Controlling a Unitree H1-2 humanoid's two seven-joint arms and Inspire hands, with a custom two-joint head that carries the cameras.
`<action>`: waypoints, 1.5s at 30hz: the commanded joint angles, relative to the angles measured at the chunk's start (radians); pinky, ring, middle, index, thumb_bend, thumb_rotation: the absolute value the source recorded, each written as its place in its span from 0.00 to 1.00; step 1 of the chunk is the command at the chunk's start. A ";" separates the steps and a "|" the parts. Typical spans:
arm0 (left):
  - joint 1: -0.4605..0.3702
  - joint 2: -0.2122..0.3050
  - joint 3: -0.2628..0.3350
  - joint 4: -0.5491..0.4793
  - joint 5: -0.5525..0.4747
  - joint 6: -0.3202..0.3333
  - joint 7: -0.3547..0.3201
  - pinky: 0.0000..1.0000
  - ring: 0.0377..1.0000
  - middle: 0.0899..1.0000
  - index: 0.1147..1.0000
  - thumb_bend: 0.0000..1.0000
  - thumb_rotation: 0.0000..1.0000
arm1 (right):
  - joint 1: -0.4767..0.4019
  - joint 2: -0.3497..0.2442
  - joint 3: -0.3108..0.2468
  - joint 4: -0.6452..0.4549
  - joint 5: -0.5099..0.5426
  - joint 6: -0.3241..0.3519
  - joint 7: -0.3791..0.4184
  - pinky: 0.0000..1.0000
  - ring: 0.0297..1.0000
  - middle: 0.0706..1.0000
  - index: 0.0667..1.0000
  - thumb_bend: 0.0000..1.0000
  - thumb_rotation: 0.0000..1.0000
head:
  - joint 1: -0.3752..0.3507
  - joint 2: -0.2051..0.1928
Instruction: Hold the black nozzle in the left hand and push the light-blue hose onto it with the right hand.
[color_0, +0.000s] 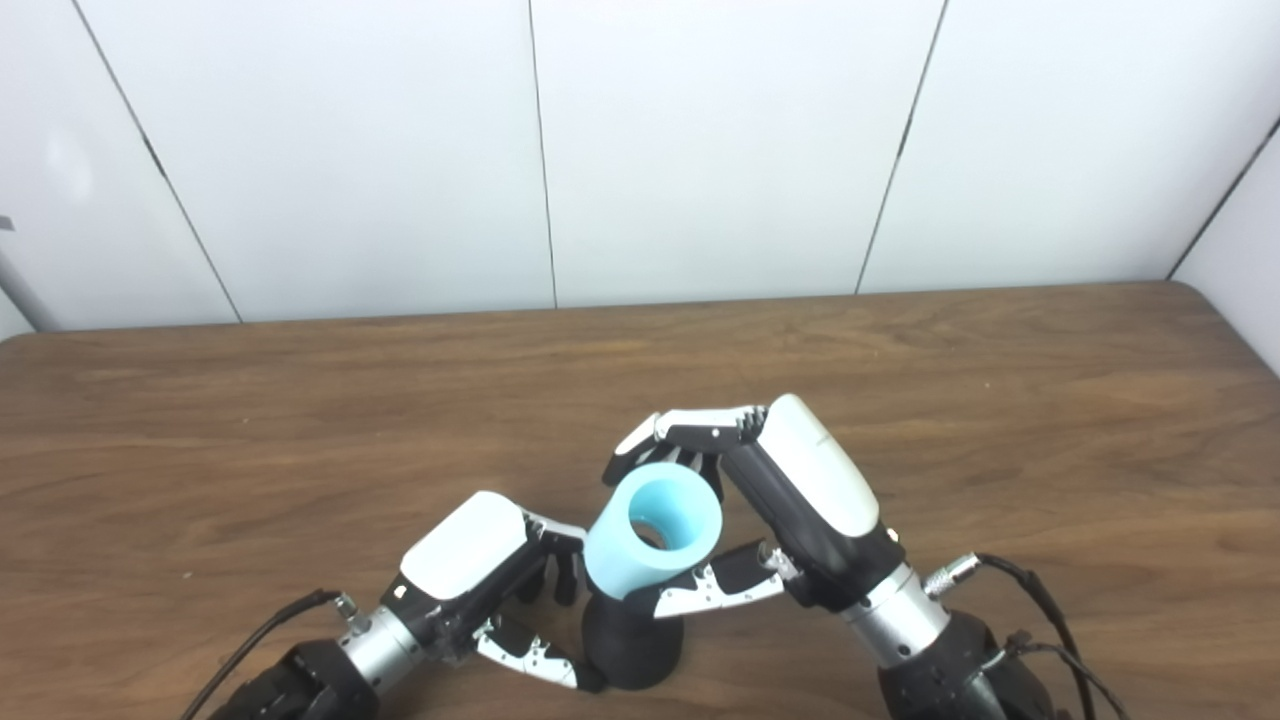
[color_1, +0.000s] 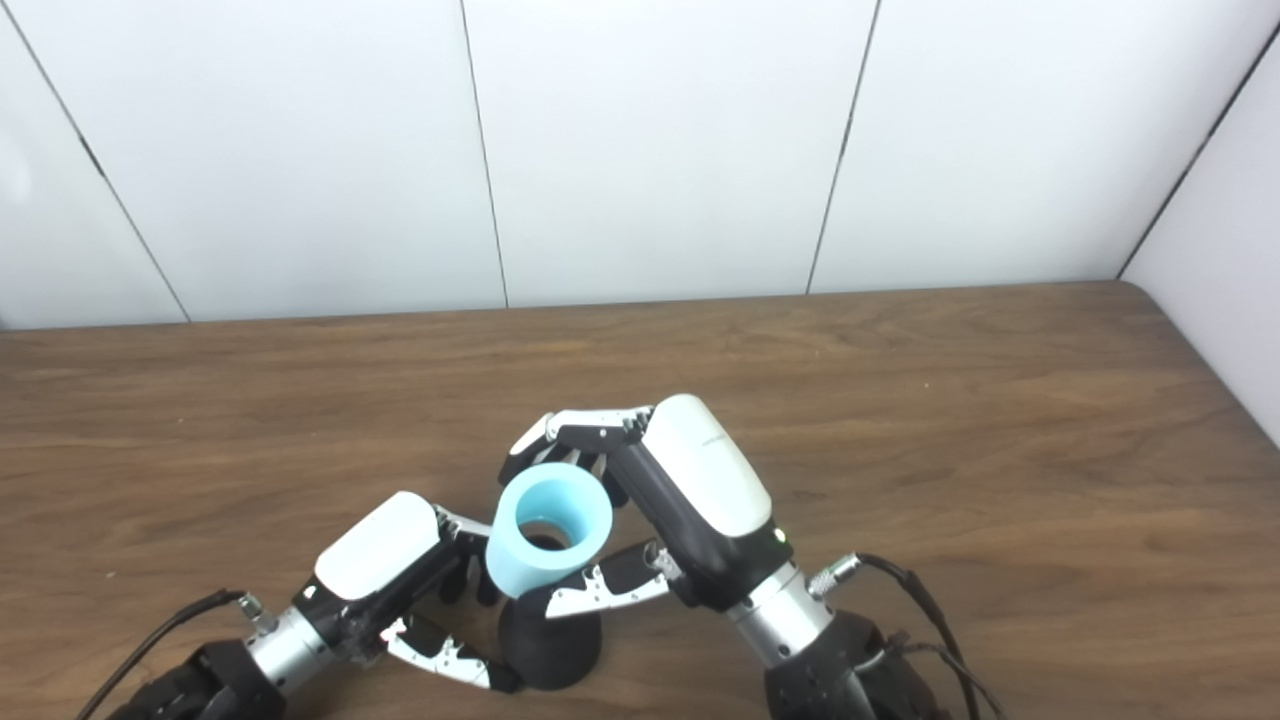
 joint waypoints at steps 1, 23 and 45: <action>0.024 0.006 -0.021 0.011 0.021 -0.018 -0.047 0.56 0.50 0.45 0.41 0.52 0.00 | -0.027 -0.004 0.004 -0.046 -0.012 0.015 0.021 0.18 0.32 0.42 0.52 0.51 0.00 | -0.001 0.001; 0.027 0.011 -0.019 -0.003 0.020 -0.020 -0.059 0.55 0.49 0.44 0.41 0.52 0.00 | -0.042 -0.014 0.021 -0.097 -0.059 0.142 0.148 0.16 0.30 0.41 0.51 0.50 0.00 | -0.001 0.006; 0.027 0.004 -0.019 0.003 0.025 -0.008 -0.064 0.55 0.50 0.45 0.41 0.52 0.00 | -0.062 -0.014 0.007 -0.143 -0.103 0.166 0.179 0.13 0.30 0.40 0.51 0.50 0.00 | -0.002 -0.005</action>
